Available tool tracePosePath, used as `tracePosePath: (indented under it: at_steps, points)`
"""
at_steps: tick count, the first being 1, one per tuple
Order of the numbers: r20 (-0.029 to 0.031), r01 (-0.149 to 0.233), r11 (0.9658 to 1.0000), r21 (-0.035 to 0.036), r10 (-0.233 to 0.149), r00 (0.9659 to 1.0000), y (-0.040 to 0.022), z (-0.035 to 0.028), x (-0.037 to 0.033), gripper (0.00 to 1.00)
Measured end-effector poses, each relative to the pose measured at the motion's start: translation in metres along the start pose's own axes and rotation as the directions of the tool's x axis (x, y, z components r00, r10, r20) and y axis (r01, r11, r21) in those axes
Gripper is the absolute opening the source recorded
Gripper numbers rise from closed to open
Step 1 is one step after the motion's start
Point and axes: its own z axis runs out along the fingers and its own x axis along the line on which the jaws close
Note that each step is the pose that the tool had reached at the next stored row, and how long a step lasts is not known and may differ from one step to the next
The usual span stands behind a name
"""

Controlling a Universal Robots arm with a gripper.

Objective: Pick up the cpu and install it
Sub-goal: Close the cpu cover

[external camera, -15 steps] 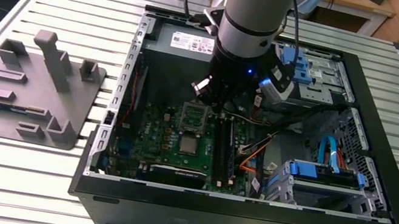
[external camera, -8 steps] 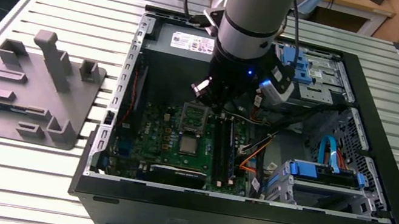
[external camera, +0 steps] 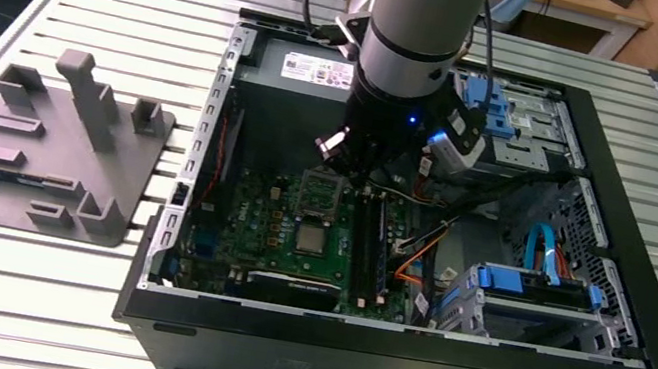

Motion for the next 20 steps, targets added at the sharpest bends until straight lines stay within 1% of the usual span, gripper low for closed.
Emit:
tracePosePath:
  at_steps: [6,12,20]
  points:
    - [-0.0004,0.001,1.0,0.0002,-0.001,1.0,-0.0005,-0.0003,0.0003,0.11]
    - [0.0002,0.01,1.0,0.0001,-0.01,1.0,-0.0018,-0.001,0.0015,0.11]
    - [0.0008,0.022,0.9998,-0.0004,-0.022,0.9998,-0.0023,-0.0049,0.002,0.11]
